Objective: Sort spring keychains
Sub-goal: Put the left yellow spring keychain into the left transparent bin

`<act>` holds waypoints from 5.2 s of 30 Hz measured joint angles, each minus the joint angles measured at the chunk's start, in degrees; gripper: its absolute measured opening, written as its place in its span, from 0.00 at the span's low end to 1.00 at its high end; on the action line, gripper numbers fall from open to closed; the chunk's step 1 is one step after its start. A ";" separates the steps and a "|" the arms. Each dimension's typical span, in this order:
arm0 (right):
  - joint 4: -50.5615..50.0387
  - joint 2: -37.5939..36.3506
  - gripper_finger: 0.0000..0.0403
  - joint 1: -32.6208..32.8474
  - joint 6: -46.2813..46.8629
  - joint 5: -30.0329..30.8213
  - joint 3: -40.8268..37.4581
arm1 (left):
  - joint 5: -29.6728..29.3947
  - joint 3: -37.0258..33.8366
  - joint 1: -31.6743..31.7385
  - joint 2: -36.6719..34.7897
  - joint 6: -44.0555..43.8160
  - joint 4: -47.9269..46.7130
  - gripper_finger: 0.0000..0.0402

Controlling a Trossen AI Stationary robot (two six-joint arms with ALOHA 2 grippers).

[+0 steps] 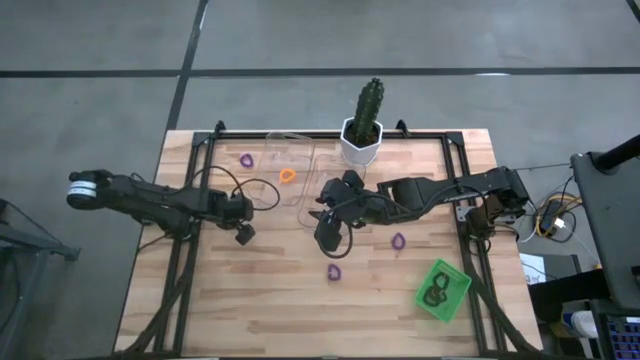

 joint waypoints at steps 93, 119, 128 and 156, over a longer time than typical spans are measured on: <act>0.17 0.00 0.42 0.00 -0.22 -0.04 0.00 | -25.22 44.23 -0.43 -1.62 3.63 -21.73 0.00; 0.13 0.00 0.42 0.00 -0.01 -0.11 0.00 | -21.59 42.24 10.25 24.34 19.02 -2.74 0.01; 0.13 0.00 0.42 0.00 0.00 -0.13 0.00 | -19.71 42.24 12.94 29.36 18.75 -3.66 0.02; 0.13 0.00 0.42 0.00 -0.22 -0.11 0.00 | -14.27 38.31 15.77 29.83 16.04 -1.45 0.02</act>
